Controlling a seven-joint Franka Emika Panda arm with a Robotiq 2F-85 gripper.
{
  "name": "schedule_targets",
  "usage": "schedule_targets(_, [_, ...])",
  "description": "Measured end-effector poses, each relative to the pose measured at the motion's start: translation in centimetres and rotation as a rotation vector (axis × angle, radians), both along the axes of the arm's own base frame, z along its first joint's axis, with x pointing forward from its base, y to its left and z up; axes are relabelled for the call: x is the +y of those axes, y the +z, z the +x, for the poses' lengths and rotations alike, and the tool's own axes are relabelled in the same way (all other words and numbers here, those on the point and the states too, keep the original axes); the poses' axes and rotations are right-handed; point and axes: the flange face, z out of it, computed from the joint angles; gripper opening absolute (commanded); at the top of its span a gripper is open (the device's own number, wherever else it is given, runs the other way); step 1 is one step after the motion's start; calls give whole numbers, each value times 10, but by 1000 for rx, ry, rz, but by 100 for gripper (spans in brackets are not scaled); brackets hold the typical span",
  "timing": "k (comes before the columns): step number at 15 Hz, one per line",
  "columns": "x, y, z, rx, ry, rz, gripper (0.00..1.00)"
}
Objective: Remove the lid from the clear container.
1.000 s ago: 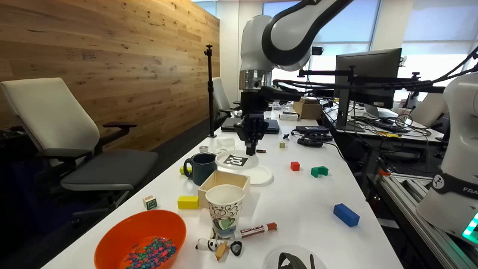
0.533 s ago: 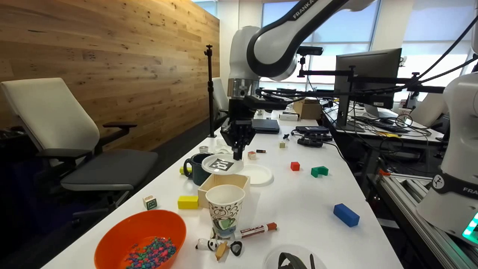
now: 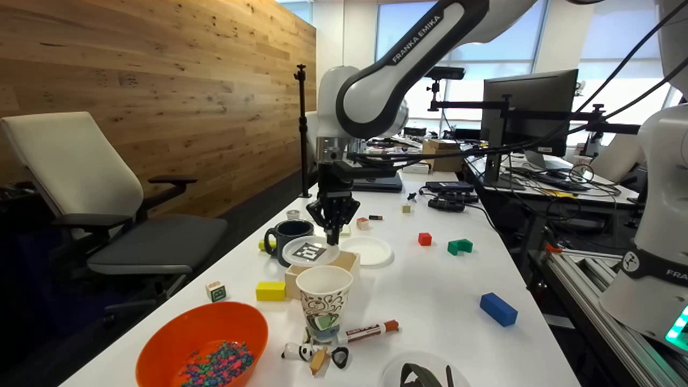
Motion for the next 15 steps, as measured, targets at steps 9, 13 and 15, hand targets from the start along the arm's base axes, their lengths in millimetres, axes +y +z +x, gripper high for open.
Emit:
schedule_targets(9, [-35, -17, 4, 20, -98, 14, 1])
schedule_targets(13, [-37, -31, -2, 30, -112, 17, 1])
schedule_targets(15, [-36, -37, -6, 30, -118, 18, 1])
